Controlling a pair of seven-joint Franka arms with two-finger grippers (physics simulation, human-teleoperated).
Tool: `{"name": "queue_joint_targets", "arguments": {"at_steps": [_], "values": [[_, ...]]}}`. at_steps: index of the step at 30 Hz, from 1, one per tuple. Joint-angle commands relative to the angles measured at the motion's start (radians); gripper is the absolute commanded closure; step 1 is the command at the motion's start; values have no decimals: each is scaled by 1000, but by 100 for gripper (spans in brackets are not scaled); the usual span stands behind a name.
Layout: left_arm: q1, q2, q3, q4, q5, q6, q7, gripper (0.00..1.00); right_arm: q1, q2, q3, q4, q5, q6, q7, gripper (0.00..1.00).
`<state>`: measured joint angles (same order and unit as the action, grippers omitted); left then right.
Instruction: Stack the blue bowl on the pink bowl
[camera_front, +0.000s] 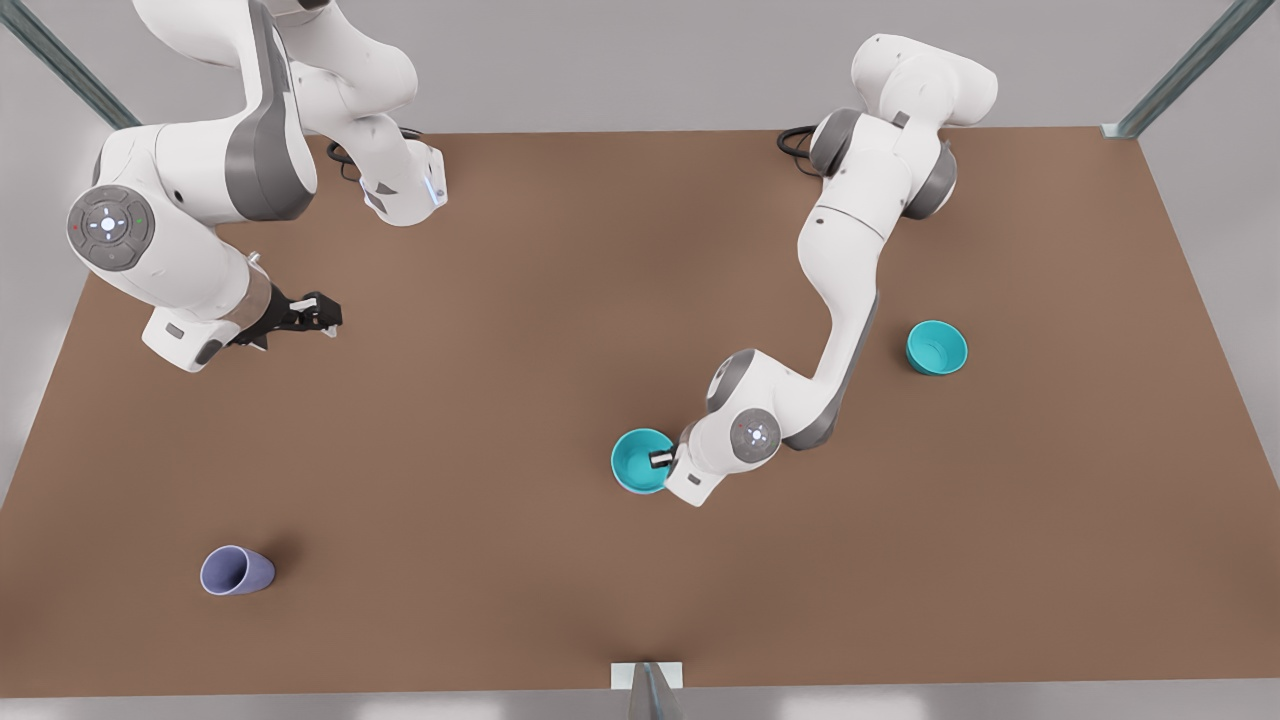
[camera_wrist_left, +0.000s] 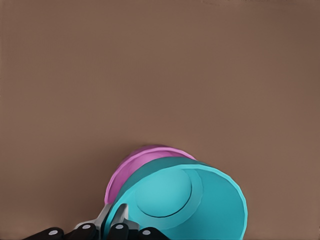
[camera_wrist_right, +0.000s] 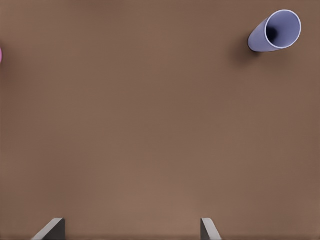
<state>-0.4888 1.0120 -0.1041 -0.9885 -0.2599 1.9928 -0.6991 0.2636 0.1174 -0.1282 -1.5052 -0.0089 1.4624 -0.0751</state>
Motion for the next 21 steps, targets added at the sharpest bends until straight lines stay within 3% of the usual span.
{"name": "queue_joint_targets", "arguments": {"at_steps": [1, 12, 13, 14, 16, 17, 19, 21], "values": [[1, -1, 0, 1, -5, 1, -277, 79, 0, -1, -1, 0, 0, 0, -8, 0], [1, -6, -16, -4, -4, -58, -275, 79, -1, -1, -2, 0, 3, -4, -8, 0], [3, -6, -16, -4, -4, -58, -270, 36, -1, 1, -2, 0, 3, -4, -8, 0], [4, -6, -16, -4, -4, -58, -269, 0, -1, 1, -2, 0, 3, -4, -8, 0], [16, -9, -16, -2, -4, -62, -260, 0, -1, 5, -2, 2, 3, -4, -8, 0], [42, -26, -11, -2, 13, -150, -241, 0, -1, 5, -2, 0, 3, -5, -8, 0], [272, -331, -9, 2, 249, -632, 131, 0, -1, 7, -4, 0, 3, -4, -8, 0], [352, -461, -6, 8, 326, -770, 321, 0, -1, 7, -4, 0, 3, -4, -8, 0]]}}
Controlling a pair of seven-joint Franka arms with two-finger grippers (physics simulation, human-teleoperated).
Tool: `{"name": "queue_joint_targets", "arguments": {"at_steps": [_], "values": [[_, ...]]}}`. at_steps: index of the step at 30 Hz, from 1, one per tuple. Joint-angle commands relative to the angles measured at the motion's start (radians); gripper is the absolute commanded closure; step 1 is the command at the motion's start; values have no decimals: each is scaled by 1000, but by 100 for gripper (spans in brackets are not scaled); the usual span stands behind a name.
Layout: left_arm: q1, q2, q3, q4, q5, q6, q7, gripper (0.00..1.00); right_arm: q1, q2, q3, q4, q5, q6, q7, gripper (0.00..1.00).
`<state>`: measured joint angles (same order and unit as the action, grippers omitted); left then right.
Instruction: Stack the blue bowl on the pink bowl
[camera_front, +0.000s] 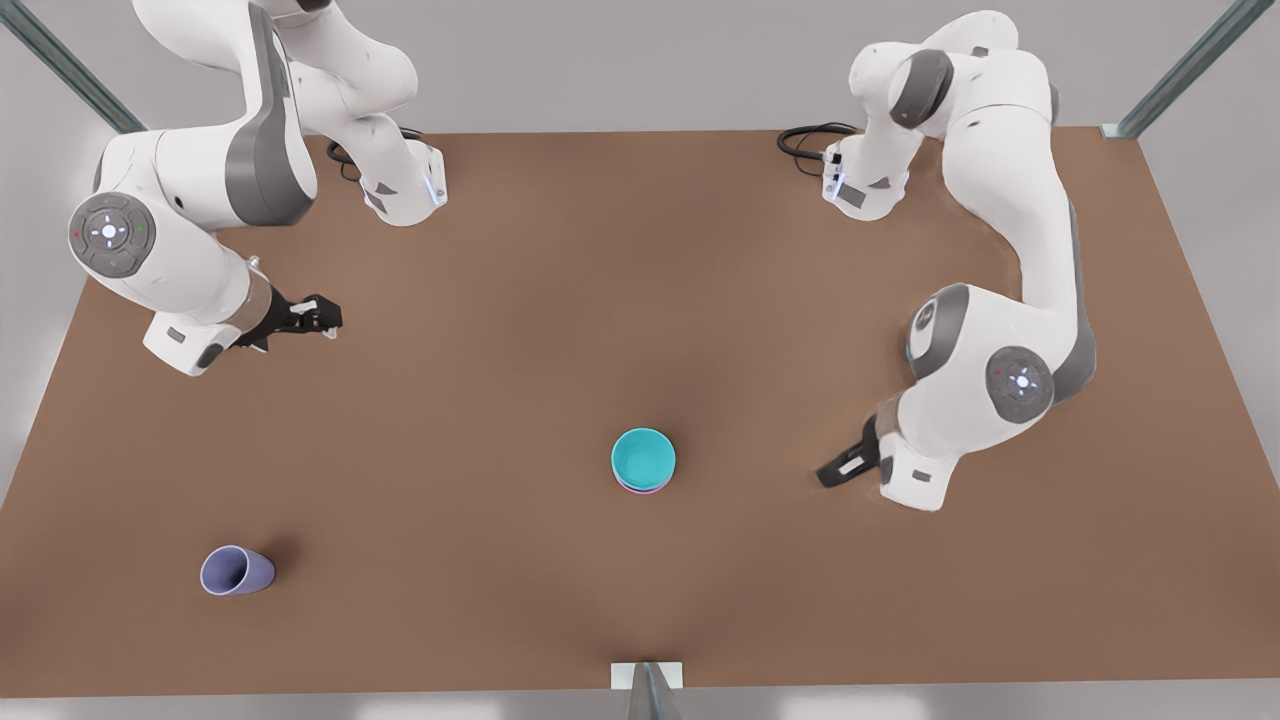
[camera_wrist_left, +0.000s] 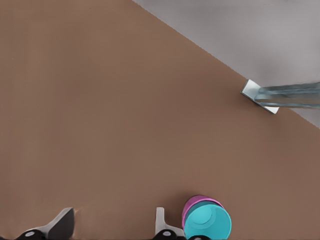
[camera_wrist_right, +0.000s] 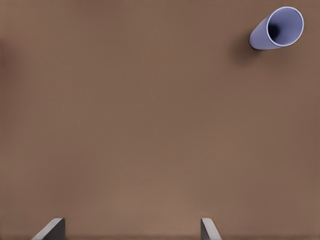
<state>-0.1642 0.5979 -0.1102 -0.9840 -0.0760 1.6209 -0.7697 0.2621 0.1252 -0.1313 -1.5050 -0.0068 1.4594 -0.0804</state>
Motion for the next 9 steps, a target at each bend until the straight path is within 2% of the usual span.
{"name": "queue_joint_targets", "arguments": {"at_steps": [1, 2, 3, 4, 5, 9], "values": [[49, -101, 0, 2, 199, -446, 563, 0, 0, -1, -1, 0, 1, -1, -2, 0], [87, -139, 1, 1, 214, -472, 713, 0, 0, -1, -1, 2, 1, -1, -2, 0], [103, -185, 10, -72, 214, -448, 721, 0, 0, -1, -1, 0, 1, -1, -2, 0], [98, -377, 10, -384, 205, -221, 716, 0, 0, -1, -1, 0, 1, -1, -2, 0], [98, -421, 10, -413, 137, -217, 718, 0, 0, -1, -1, 0, 1, -2, -2, 0], [95, -406, 9, -393, 139, -280, 716, 0, 0, -1, -1, 0, 2, -2, -2, 0]]}}
